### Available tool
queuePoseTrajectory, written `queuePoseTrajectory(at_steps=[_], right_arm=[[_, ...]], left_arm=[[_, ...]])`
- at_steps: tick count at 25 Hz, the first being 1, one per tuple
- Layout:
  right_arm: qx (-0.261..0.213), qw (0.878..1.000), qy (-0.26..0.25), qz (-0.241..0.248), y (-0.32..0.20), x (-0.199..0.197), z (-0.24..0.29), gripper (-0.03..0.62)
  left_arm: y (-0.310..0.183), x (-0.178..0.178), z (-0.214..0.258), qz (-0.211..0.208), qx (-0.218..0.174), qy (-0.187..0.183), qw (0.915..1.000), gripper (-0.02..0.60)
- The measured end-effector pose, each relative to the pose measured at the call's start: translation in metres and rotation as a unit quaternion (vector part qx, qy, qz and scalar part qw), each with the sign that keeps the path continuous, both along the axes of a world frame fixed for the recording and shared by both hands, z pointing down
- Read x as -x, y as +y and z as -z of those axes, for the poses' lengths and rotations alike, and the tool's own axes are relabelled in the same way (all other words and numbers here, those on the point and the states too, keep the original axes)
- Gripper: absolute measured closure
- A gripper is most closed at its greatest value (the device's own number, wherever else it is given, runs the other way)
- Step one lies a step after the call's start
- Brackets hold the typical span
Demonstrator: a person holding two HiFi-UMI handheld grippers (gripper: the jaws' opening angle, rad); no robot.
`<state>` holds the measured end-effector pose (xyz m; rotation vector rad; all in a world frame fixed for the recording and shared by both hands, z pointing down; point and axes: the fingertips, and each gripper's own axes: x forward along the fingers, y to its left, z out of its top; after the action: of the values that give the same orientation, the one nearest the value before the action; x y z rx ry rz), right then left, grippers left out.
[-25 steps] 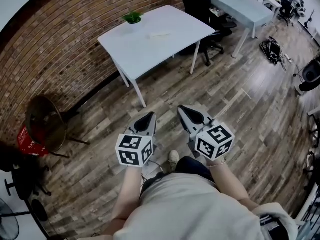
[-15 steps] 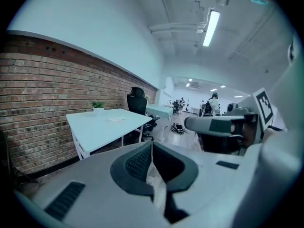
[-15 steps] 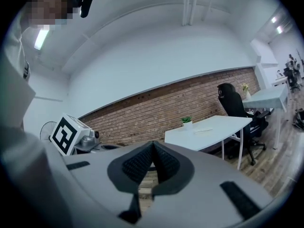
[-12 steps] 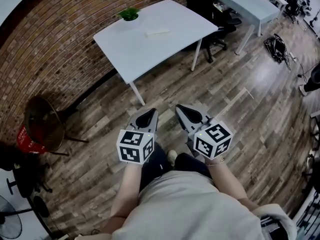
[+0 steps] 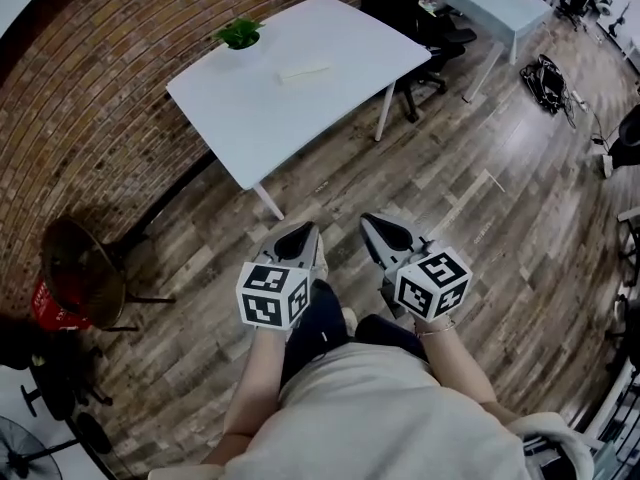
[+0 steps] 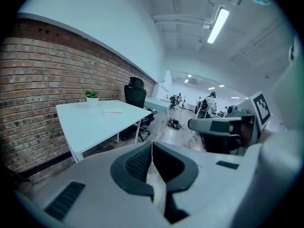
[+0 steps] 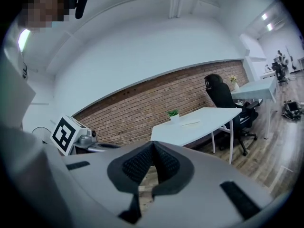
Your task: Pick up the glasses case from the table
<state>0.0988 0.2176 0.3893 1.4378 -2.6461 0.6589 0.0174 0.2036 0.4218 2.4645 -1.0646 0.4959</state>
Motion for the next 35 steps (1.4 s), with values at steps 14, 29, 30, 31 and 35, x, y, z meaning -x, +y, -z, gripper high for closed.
queuePoseTrajectory(at_steps=[14,29,30,31,35], right_arm=[[-0.016,0.998,0.044,0.032,-0.177,0.028,0.007,0.595],[-0.032,0.998,0.048,0.018,-0.354,0.057,0.024,0.594],[-0.030,0.998,0.050,0.014,-0.359,0.057,0.023,0.594],[-0.026,0.998,0.052,0.012,-0.362,0.056,0.021,0.594],[-0.006,0.998,0.054,0.013,-0.369,0.054,0.010,0.594]], left_arm=[[-0.188,0.020,0.002,0.002,-0.006,0.023,0.9997,0.572],[-0.371,0.040,0.019,-0.048,-0.016,0.012,0.9986,0.572],[-0.377,0.039,0.020,-0.050,-0.016,0.014,0.9985,0.572],[-0.381,0.038,0.019,-0.054,-0.015,0.016,0.9983,0.572],[-0.385,0.033,0.004,-0.062,0.003,0.021,0.9978,0.572]])
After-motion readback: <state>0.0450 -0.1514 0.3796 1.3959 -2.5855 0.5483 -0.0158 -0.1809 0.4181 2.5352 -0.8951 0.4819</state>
